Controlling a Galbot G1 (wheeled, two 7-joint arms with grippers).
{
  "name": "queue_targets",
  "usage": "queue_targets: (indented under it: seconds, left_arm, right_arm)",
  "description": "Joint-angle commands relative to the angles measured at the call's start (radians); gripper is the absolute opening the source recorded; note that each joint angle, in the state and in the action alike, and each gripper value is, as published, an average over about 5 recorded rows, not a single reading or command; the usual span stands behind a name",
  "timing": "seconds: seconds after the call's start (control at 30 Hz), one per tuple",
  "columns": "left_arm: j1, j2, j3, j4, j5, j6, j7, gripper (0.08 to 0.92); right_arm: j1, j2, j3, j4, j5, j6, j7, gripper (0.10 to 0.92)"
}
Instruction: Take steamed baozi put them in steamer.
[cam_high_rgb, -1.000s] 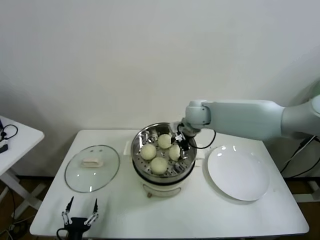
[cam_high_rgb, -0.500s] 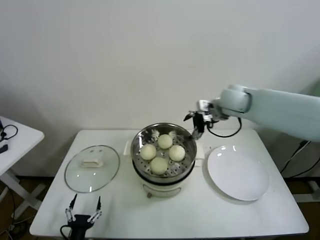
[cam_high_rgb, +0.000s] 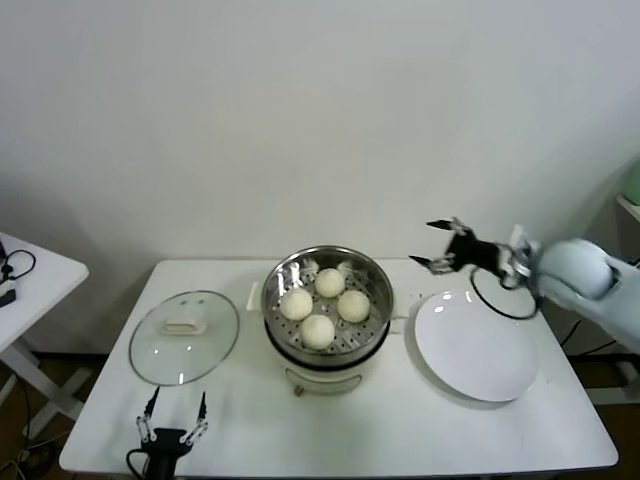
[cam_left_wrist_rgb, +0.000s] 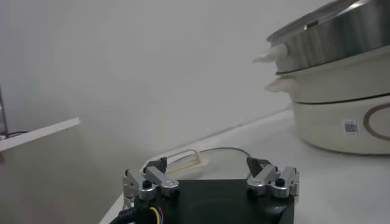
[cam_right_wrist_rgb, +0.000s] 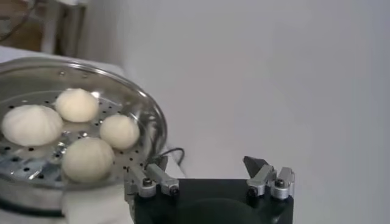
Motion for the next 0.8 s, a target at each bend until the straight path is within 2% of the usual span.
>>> queue_targets:
  seconds: [0.03,0.17,0.27,0.5,0.73,0.77,0.8]
  left_arm:
    - [-0.01,-0.004,0.008,0.006,0.002,-0.003,-0.002,0.823]
    - [-0.015,-0.003,0.008,0.015,0.0,-0.008,-0.007,0.823]
    - [-0.019,-0.003,0.005,0.023,-0.002,-0.01,-0.011,0.823]
    - [-0.03,-0.011,0.006,0.035,-0.001,-0.017,-0.016,0.823]
    - [-0.041,-0.016,0.007,0.046,0.0,-0.02,-0.018,0.823]
    - [-0.043,-0.017,0.007,0.048,0.001,-0.02,-0.018,0.823]
    - [-0.045,-0.017,0.006,0.049,0.002,-0.019,-0.018,0.823]
  right_arm:
    - [-0.308,-0.354,0.064,0.089,0.113,0.357,0.186,0.823]
    - [-0.199,-0.373,-0.033,0.059,0.155,0.397,0.239,0.823]
    - [-0.192,-0.337,0.014,0.019,0.213,0.436,0.273,0.823]
    - [-0.212,-0.299,0.04,-0.037,0.267,0.572,0.243,0.823]
    - [-0.285,-0.264,0.048,-0.075,0.288,0.627,0.255,0.823]
    - [-0.313,-0.25,0.073,-0.083,0.289,0.629,0.26,0.823]
    - [-0.451,-0.222,0.219,-0.092,0.289,0.628,0.265,0.823]
